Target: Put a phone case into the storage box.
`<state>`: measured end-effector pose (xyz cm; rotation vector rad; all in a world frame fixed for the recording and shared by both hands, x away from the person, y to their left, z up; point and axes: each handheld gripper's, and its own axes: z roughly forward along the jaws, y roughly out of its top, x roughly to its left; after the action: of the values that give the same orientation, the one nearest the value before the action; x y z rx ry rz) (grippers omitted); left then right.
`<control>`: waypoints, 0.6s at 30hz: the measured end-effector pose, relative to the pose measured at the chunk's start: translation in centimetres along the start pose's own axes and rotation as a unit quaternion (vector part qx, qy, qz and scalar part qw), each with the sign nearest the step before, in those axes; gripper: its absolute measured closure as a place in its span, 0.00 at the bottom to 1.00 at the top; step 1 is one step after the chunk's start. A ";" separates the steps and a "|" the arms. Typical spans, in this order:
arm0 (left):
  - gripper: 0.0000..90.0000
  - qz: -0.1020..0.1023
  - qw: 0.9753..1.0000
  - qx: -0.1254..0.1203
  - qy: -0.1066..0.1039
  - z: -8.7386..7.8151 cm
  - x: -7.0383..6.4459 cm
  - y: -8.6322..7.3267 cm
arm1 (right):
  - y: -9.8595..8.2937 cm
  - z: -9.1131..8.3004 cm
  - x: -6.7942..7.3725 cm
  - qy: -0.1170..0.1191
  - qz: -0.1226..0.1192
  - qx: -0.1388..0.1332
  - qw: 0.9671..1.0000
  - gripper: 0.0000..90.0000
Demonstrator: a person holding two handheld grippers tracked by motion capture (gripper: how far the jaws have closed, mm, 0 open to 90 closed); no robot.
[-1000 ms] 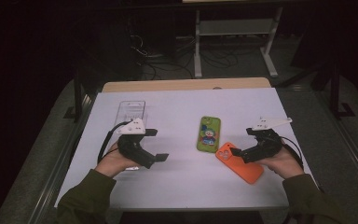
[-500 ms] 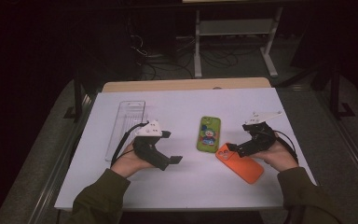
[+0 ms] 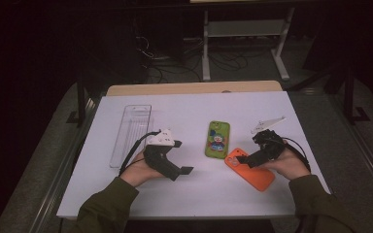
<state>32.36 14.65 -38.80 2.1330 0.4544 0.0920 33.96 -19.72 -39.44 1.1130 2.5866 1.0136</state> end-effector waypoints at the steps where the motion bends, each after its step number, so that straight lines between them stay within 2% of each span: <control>1: 0.00 0.002 1.000 0.002 0.000 0.0 0.0 0.0 | 0.0 0.1 0.1 0.000 0.002 0.003 1.000 0.00; 5: 0.00 -0.001 1.000 0.008 -0.005 0.4 -0.1 -0.2 | -0.3 0.6 0.3 -0.004 -0.013 0.032 0.999 0.00; 7: 0.00 -0.001 1.000 0.010 -0.005 0.5 0.0 -0.2 | -0.4 0.7 0.3 -0.007 -0.012 0.031 0.999 0.00; 9: 0.00 0.001 1.000 0.013 -0.006 0.5 0.0 -0.2 | -0.6 0.8 0.4 -0.008 -0.004 0.048 0.999 0.00; 11: 0.00 0.002 1.000 0.014 -0.005 0.6 0.0 -0.2 | -0.8 1.1 0.4 -0.014 -0.013 0.062 0.998 0.00; 13: 0.00 0.002 1.000 0.014 -0.006 0.6 0.0 -0.3 | -1.0 1.3 0.6 -0.012 -0.003 0.076 0.997 0.00; 14: 0.00 0.002 1.000 0.014 -0.005 0.6 0.0 -0.3 | -1.1 1.4 0.5 -0.014 -0.010 0.081 0.997 0.00; 18: 0.00 0.004 1.000 0.014 -0.005 0.6 0.0 -0.3 | -1.6 1.8 0.7 -0.013 -0.001 0.105 0.994 0.00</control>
<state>32.44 14.27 -39.38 2.1621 0.4447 0.0802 33.20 -19.07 -41.69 1.1607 2.7211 0.7337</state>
